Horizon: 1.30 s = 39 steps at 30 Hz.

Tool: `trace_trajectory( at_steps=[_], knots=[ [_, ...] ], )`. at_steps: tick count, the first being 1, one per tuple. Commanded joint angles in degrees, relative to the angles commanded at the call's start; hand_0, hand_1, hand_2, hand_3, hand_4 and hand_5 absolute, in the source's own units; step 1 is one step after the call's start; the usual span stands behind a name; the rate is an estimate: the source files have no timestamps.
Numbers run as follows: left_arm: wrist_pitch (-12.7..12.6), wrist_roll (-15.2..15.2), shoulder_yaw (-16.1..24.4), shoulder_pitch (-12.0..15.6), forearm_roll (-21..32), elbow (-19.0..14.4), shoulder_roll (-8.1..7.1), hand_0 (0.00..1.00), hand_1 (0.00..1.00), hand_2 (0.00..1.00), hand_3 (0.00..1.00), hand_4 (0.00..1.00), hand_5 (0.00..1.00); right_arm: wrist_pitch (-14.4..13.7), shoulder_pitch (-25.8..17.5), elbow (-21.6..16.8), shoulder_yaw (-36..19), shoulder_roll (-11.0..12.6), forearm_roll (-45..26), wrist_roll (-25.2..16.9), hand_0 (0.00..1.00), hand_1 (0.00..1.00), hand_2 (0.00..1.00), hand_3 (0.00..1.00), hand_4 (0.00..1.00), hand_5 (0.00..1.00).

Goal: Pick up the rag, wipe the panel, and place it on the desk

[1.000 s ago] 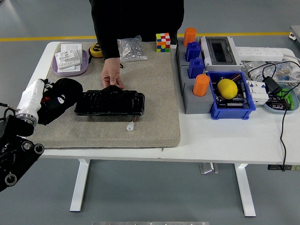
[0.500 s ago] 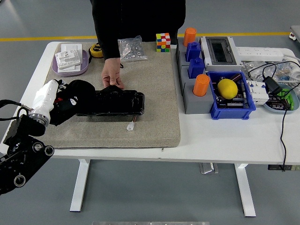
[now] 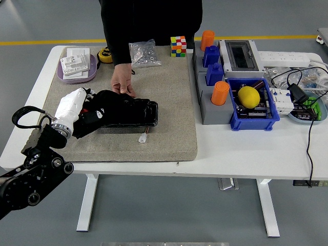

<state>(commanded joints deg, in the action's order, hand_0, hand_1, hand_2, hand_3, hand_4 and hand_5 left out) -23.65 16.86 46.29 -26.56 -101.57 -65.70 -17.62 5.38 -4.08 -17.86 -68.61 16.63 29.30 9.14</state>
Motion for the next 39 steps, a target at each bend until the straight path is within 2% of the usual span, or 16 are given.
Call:
trace_trajectory(
  at_steps=[9,18,39],
  knots=[
    [0.2,0.3,-4.1,-2.7,0.3,0.7,1.41,0.264,0.157,0.448,0.343,0.002,0.002,0.3,0.2,0.2,-0.2,0.1,0.2,0.1,0.733,0.614,0.693,0.612,0.998,0.559],
    [0.3,0.3,-8.0,-4.8,1.6,1.4,3.49,0.262,0.157,0.448,0.345,0.002,0.002,0.3,0.3,0.2,0.0,0.2,0.3,0.2,0.733,0.614,0.693,0.611,0.998,0.559],
    [0.5,0.7,-14.1,-8.7,2.6,0.5,5.90,0.260,0.157,0.448,0.347,0.002,0.002,0.4,0.7,0.3,1.2,0.5,-0.2,0.1,0.731,0.614,0.693,0.611,0.998,0.560]
  ],
)
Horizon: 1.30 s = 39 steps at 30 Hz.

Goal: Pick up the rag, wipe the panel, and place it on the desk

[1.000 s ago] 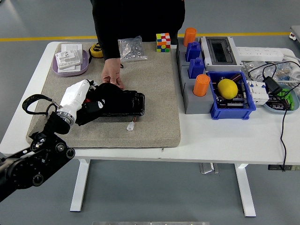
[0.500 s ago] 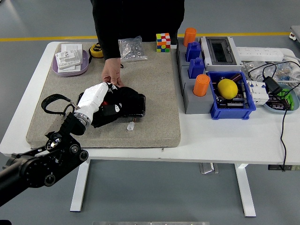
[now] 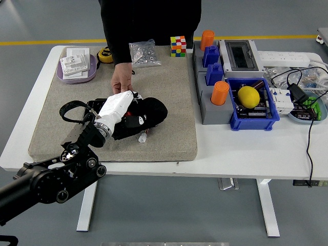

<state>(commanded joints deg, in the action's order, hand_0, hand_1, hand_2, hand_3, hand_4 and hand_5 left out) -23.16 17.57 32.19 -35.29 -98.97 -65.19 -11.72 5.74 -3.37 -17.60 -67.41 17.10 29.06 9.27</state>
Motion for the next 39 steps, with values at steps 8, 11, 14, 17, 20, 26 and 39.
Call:
trace_trajectory(
  at_steps=[8,11,14,17,20,26,39],
  knots=[
    [-0.1,0.1,-0.6,-0.1,0.2,0.4,0.45,0.260,0.157,0.447,0.346,0.002,0.002,-0.1,0.0,-0.1,0.3,0.1,-0.2,0.0,0.731,0.614,0.693,0.611,0.998,0.560],
    [-0.2,0.1,-0.1,0.1,0.2,1.1,0.44,0.258,0.157,0.448,0.347,0.002,0.002,-0.2,-0.1,-0.1,0.4,0.1,-0.3,0.0,0.731,0.614,0.694,0.611,0.998,0.561],
    [-0.4,0.2,0.6,0.3,0.0,1.6,0.26,0.258,0.157,0.448,0.347,0.002,0.002,-0.2,-0.1,-0.1,0.4,0.1,-0.3,0.1,0.731,0.614,0.694,0.611,0.998,0.561],
    [-0.6,0.4,1.3,0.6,-0.3,1.9,0.09,0.257,0.156,0.447,0.346,0.002,0.002,-0.3,-0.2,-0.1,0.4,0.1,-0.3,0.1,0.732,0.614,0.693,0.611,0.998,0.560],
    [-0.7,0.6,2.1,0.9,-0.6,2.3,-0.10,0.257,0.156,0.447,0.346,0.002,0.002,-0.4,-0.2,-0.2,0.4,0.0,-0.4,0.0,0.732,0.614,0.693,0.611,0.998,0.560],
    [-0.8,0.8,4.6,1.8,-1.5,2.9,-0.48,0.259,0.156,0.448,0.347,0.002,0.002,-0.4,-0.3,-0.2,0.0,-0.1,-0.2,0.1,0.732,0.612,0.693,0.611,0.998,0.560],
    [-0.9,0.6,8.5,2.9,-2.3,4.2,-2.74,0.256,0.156,0.448,0.346,0.002,0.002,-0.3,-0.6,0.2,-0.7,-0.2,0.0,0.4,0.731,0.612,0.693,0.611,0.998,0.560]
  ],
)
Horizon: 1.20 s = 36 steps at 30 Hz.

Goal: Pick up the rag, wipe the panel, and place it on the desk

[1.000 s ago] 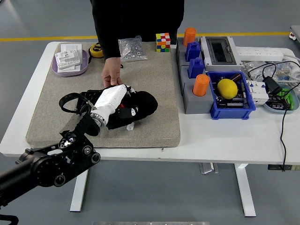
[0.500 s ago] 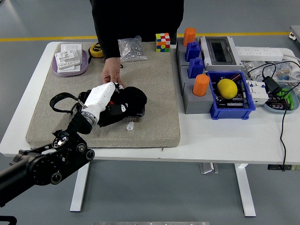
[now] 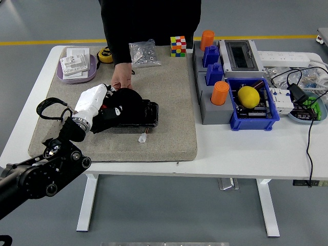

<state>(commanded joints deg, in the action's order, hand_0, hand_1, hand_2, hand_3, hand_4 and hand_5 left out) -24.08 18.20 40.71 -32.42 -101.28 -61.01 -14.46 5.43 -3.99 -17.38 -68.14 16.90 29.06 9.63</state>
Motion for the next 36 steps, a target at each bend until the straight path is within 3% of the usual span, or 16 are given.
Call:
trace_trajectory(
  at_steps=[36],
  knots=[
    [-1.0,0.4,9.7,5.6,-3.3,0.9,-4.62,0.251,0.152,0.444,0.346,0.002,0.002,-0.3,-0.2,-0.2,-0.9,-0.2,-0.2,-0.1,0.730,0.612,0.693,0.613,0.998,0.564]
  ],
)
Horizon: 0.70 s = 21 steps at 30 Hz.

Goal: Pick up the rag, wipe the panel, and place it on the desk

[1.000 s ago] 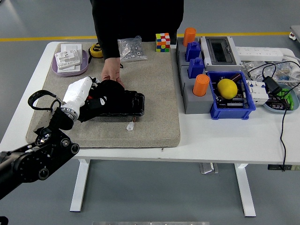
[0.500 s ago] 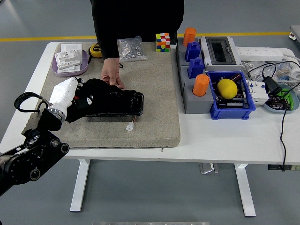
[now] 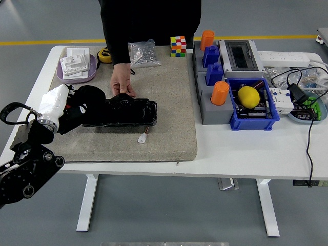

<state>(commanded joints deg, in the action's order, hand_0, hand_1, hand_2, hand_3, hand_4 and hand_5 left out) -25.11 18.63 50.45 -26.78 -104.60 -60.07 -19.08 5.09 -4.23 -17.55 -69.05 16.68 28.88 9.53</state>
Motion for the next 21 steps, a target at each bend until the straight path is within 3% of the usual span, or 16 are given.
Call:
trace_trajectory(
  at_steps=[12,21],
  knots=[
    [0.1,0.1,-1.6,-0.4,0.6,-0.1,0.80,0.250,0.151,0.445,0.345,0.002,0.002,-0.2,0.0,-0.2,0.5,0.2,-0.2,-0.1,0.731,0.612,0.693,0.615,0.998,0.566],
    [0.4,0.3,-5.7,-3.0,1.5,-1.0,2.18,0.251,0.151,0.445,0.345,0.002,0.002,0.0,0.1,-0.1,0.9,0.4,-0.3,0.0,0.731,0.612,0.693,0.615,0.998,0.568]
  ],
)
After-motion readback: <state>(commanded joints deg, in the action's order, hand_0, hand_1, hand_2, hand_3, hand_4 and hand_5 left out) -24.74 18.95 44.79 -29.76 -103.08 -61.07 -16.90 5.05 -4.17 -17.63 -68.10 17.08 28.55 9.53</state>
